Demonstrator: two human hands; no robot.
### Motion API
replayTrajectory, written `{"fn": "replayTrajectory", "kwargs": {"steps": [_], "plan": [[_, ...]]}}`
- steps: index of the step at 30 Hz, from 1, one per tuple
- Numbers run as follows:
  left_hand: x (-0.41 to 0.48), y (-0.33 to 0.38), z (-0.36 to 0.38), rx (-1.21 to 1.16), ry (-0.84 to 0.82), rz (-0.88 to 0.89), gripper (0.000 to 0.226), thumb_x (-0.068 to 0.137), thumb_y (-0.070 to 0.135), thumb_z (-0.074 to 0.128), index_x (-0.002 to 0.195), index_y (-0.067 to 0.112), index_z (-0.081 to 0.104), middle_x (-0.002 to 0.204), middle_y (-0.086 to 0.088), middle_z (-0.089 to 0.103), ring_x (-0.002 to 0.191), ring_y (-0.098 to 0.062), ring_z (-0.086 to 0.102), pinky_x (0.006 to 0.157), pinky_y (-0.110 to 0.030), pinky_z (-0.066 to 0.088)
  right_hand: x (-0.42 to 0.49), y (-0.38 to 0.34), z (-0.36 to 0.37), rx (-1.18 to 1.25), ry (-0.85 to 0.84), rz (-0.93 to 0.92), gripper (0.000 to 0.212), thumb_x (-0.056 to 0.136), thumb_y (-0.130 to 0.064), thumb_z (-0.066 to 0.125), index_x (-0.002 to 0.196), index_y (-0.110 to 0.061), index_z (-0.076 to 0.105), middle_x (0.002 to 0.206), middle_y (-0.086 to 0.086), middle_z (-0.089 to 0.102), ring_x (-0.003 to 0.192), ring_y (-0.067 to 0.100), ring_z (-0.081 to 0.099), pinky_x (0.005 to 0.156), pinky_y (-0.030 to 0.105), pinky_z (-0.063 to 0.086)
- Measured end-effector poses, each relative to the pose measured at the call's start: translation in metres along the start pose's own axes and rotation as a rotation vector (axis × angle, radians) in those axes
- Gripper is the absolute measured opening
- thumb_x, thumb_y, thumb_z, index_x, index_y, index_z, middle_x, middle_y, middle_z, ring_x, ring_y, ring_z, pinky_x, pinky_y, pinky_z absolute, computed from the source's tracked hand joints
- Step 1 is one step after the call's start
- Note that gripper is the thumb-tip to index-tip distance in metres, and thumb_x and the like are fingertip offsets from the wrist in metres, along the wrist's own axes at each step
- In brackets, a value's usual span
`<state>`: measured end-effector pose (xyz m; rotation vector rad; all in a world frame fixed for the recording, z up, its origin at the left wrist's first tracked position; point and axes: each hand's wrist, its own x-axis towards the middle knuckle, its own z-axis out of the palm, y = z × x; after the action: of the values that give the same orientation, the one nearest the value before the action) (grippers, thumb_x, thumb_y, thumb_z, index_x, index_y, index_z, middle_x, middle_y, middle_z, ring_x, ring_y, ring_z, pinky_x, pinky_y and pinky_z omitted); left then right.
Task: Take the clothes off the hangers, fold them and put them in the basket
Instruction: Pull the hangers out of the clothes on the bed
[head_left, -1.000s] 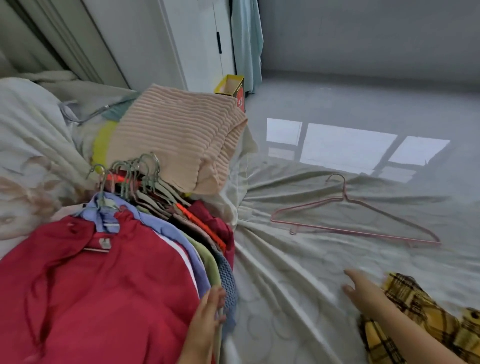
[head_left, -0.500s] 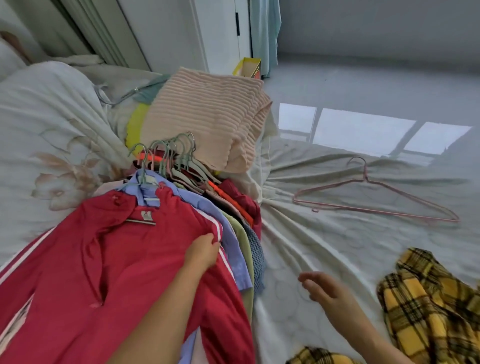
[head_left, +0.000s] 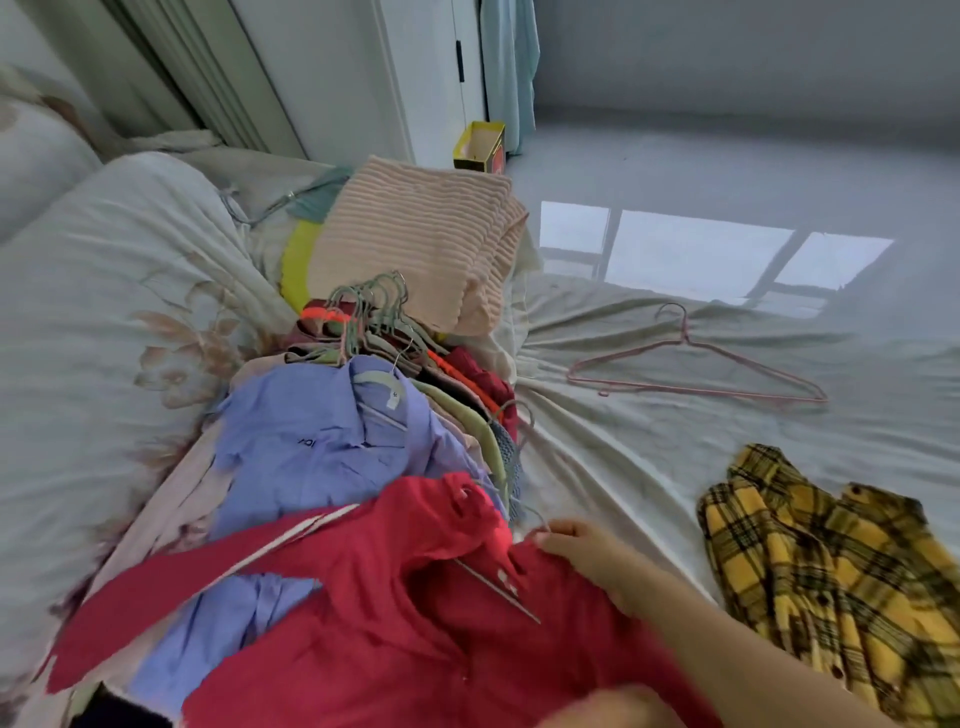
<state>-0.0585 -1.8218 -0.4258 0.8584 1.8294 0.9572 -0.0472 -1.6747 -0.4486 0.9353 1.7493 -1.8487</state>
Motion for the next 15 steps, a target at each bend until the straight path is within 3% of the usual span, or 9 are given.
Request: {"fn": "replayTrajectory", "kwargs": {"steps": [2, 5, 6, 8, 9, 10, 13, 15], "plan": [[-0.006, 0.007, -0.012, -0.006, 0.141, -0.019, 0.007, 0.073, 0.05, 0.06, 0.077, 0.045, 0.059, 0.077, 0.024, 0.059, 0.078, 0.004, 0.055, 0.077, -0.023, 0.045, -0.025, 0.007, -0.018, -0.089, 0.093, -0.114, 0.026, 0.093, -0.024, 0.056, 0.073, -0.008, 0.053, 0.062, 0.001, 0.045, 0.052, 0.006, 0.039, 0.051, 0.02, 0.031], [0.005, -0.002, -0.066, 0.252, 0.679, -0.066, 0.077, 0.054, 0.071, 0.05, 0.112, 0.023, 0.058, 0.107, 0.001, 0.058, 0.105, -0.024, 0.054, 0.093, -0.033, 0.041, -0.066, 0.001, -0.046, -0.123, 0.138, -0.206, 0.034, 0.091, -0.032, 0.058, 0.078, -0.001, 0.061, 0.069, 0.005, 0.048, 0.063, 0.013, 0.044, 0.062, 0.028, 0.035], [0.01, 0.001, -0.082, 0.375, 0.682, -0.109, 0.103, 0.047, 0.075, 0.051, 0.129, 0.013, 0.048, 0.125, -0.01, 0.051, 0.12, -0.03, 0.046, 0.102, -0.04, 0.035, -0.08, -0.005, -0.053, -0.11, 0.149, -0.242, 0.032, 0.09, -0.032, 0.059, 0.078, -0.002, 0.063, 0.07, 0.006, 0.05, 0.066, 0.016, 0.045, 0.064, 0.031, 0.035], [0.021, 0.017, -0.093, 0.533, 0.489, -0.202, 0.128, 0.042, 0.075, 0.062, 0.148, 0.017, 0.018, 0.153, -0.01, 0.022, 0.142, -0.025, 0.018, 0.113, -0.049, 0.014, -0.108, -0.019, -0.066, -0.099, 0.172, -0.298, 0.029, 0.088, -0.031, 0.061, 0.074, -0.006, 0.065, 0.069, 0.006, 0.052, 0.066, 0.018, 0.046, 0.064, 0.032, 0.036], [0.026, 0.027, -0.09, 0.608, 0.443, -0.178, 0.126, 0.048, 0.069, 0.069, 0.149, 0.021, 0.011, 0.155, -0.007, 0.016, 0.144, -0.021, 0.01, 0.113, -0.052, 0.007, -0.122, -0.026, -0.073, -0.1, 0.17, -0.316, 0.027, 0.087, -0.031, 0.062, 0.069, -0.012, 0.066, 0.067, 0.004, 0.053, 0.064, 0.016, 0.047, 0.063, 0.03, 0.037], [0.03, 0.038, -0.088, 0.684, 0.46, -0.111, 0.118, 0.055, 0.064, 0.071, 0.149, 0.023, 0.012, 0.153, -0.008, 0.021, 0.143, -0.019, 0.012, 0.112, -0.056, 0.005, -0.137, -0.031, -0.083, -0.119, 0.161, -0.329, 0.026, 0.086, -0.032, 0.063, 0.064, -0.017, 0.066, 0.063, 0.0, 0.054, 0.061, 0.012, 0.048, 0.06, 0.027, 0.038], [0.034, 0.068, -0.093, 0.929, 0.606, 0.162, 0.09, 0.056, 0.07, 0.052, 0.131, 0.021, 0.039, 0.124, -0.018, 0.049, 0.122, -0.026, 0.031, 0.099, -0.067, 0.026, -0.186, -0.037, -0.116, -0.174, 0.187, -0.365, 0.033, 0.076, -0.044, 0.067, 0.063, -0.014, 0.066, 0.061, -0.003, 0.053, 0.058, 0.008, 0.048, 0.06, 0.025, 0.037], [0.037, 0.094, -0.092, 0.992, 0.598, 0.322, 0.076, 0.056, 0.067, 0.05, 0.111, 0.015, 0.056, 0.11, -0.018, 0.052, 0.11, -0.03, 0.039, 0.094, -0.059, 0.036, -0.217, -0.033, -0.135, -0.203, 0.207, -0.39, 0.056, 0.068, -0.059, 0.069, 0.072, -0.004, 0.066, 0.068, 0.003, 0.055, 0.063, 0.012, 0.05, 0.063, 0.026, 0.04]]}}
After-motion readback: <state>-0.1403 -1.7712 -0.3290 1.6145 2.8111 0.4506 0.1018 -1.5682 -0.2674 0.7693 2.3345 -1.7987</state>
